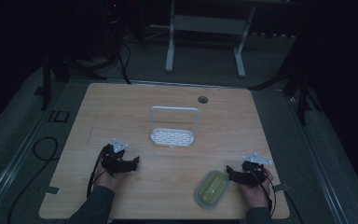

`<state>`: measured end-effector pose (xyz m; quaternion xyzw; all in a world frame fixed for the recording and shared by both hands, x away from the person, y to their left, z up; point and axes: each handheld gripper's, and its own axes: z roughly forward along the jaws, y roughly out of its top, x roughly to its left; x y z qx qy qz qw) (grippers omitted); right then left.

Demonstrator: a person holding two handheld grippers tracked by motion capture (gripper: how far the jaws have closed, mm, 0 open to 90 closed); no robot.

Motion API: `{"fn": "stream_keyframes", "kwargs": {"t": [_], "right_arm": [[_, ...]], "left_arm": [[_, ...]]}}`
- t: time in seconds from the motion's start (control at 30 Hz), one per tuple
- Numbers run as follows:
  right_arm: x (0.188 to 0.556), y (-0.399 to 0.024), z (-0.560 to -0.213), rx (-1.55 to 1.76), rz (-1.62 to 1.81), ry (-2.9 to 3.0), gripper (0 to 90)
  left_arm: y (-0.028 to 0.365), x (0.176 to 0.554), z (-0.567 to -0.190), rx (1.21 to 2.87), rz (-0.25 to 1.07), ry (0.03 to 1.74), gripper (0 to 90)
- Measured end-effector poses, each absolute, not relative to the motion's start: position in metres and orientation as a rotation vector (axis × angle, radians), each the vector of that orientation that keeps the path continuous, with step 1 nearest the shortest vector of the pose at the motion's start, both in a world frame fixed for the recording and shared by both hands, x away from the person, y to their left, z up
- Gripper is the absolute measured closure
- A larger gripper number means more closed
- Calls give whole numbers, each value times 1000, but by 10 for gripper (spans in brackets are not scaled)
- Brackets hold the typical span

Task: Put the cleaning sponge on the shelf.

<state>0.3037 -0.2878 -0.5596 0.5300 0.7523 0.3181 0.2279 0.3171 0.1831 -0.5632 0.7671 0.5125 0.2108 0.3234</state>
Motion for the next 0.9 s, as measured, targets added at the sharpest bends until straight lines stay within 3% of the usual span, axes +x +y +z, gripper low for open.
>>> {"fn": "stream_keyframes", "kwargs": {"t": [0.3, 0.57, 0.77, 0.9], "right_arm": [[291, -284, -541, 1438, 852, 2000, 242], [261, -275, -515, 1337, 904, 2023, 535], [236, -265, -511, 1272, 923, 2098, 779], [222, -257, -511, 1251, 934, 2138, 893]], "left_arm": [[183, 317, -563, 2013, 553, 1347, 141], [183, 317, -563, 2013, 554, 1349, 139], [183, 317, -563, 2012, 554, 1350, 139], [183, 317, -563, 2013, 554, 1350, 139]]}}
